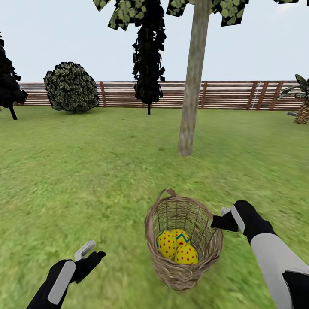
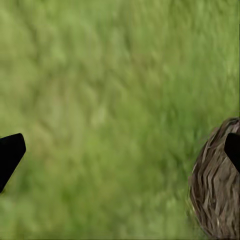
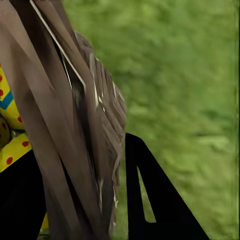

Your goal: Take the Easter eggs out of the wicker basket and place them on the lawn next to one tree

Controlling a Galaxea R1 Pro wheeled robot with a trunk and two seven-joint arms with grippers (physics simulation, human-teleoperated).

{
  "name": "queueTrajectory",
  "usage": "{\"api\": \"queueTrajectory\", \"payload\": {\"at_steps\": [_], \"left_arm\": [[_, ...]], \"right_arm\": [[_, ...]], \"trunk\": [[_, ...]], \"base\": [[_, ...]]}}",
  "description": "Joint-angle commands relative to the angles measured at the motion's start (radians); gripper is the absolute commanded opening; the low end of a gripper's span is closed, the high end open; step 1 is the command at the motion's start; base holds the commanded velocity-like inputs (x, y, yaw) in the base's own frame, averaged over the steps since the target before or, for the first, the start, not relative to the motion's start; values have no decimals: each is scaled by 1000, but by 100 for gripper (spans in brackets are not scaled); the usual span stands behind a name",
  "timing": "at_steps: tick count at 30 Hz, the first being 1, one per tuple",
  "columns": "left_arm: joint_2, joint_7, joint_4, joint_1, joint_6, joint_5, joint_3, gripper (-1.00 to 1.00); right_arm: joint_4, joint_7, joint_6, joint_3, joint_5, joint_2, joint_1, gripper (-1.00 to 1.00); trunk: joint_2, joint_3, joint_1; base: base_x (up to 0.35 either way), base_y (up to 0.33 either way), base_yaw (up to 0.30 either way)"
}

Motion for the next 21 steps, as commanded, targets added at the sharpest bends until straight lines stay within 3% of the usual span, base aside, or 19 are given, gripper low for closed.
{"api": "queueTrajectory", "payload": {"at_steps": [1,10,21], "left_arm": [[-1,8,-1,0,3,10,0,100],[-3,-6,-1,0,3,1,-1,100],[5,-58,-11,18,2,1,1,100]], "right_arm": [[-7,-1,6,-3,-33,0,-1,-100],[-34,0,6,-4,-34,7,7,-100],[-35,7,6,-5,-34,3,14,-100]], "trunk": [[0,-1,0],[0,-1,0],[0,-1,0]], "base": [[280,147,-6],[323,-4,-205],[329,-33,-13]]}}
